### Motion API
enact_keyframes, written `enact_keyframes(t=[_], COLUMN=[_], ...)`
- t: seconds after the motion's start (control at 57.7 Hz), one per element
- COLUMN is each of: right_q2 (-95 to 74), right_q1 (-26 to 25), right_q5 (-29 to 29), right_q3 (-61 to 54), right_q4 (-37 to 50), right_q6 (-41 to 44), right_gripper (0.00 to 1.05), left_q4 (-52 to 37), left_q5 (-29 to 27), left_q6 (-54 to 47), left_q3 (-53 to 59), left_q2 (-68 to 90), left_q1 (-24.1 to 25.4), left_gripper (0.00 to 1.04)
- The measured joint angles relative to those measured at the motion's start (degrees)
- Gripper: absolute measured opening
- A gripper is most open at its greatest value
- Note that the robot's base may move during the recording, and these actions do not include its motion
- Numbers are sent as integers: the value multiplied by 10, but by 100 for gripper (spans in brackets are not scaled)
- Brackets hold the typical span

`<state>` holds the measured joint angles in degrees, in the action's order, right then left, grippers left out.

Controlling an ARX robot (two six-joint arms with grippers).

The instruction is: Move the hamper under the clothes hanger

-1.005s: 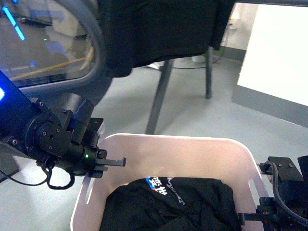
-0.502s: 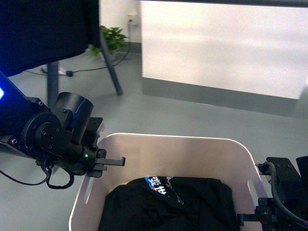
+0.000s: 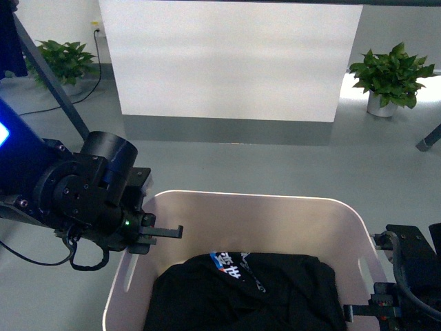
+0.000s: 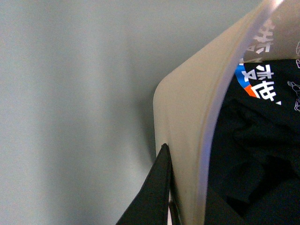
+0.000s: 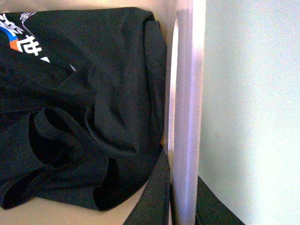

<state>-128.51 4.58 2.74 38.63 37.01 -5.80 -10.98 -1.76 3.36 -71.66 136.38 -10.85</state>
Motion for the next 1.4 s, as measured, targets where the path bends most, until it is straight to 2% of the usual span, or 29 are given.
enact_keyframes(t=[0.191, 0.814, 0.849, 0.884, 0.918, 1.005, 1.161, 1.403], right_q2=[0, 0, -3, -17, -28, -40, -39, -60], right_q1=[12, 7, 7, 9, 14, 19, 21, 21], right_q5=[7, 2, -7, -27, -38, -45, -33, -9], right_q3=[0, 0, -3, -15, -17, -8, 45, 117], right_q4=[0, 0, 13, 82, 129, 170, 131, 40], right_q6=[0, 0, -3, -20, -28, -36, -42, -56], right_gripper=[3, 3, 3, 3, 3, 3, 3, 3], left_q4=[0, -4, -66, -164, -216, -272, -243, -136], left_q5=[-2, -3, -15, -22, -23, -24, -29, -39], left_q6=[0, 0, 10, 12, 14, 19, 24, 9], left_q3=[1, 2, 22, 51, 59, 52, 2, -95], left_q2=[0, 0, 1, 6, 12, 24, 26, 67], left_q1=[14, 7, 7, 6, 6, 6, 8, 8], left_gripper=[4, 4, 4, 4, 4, 4, 4, 4])
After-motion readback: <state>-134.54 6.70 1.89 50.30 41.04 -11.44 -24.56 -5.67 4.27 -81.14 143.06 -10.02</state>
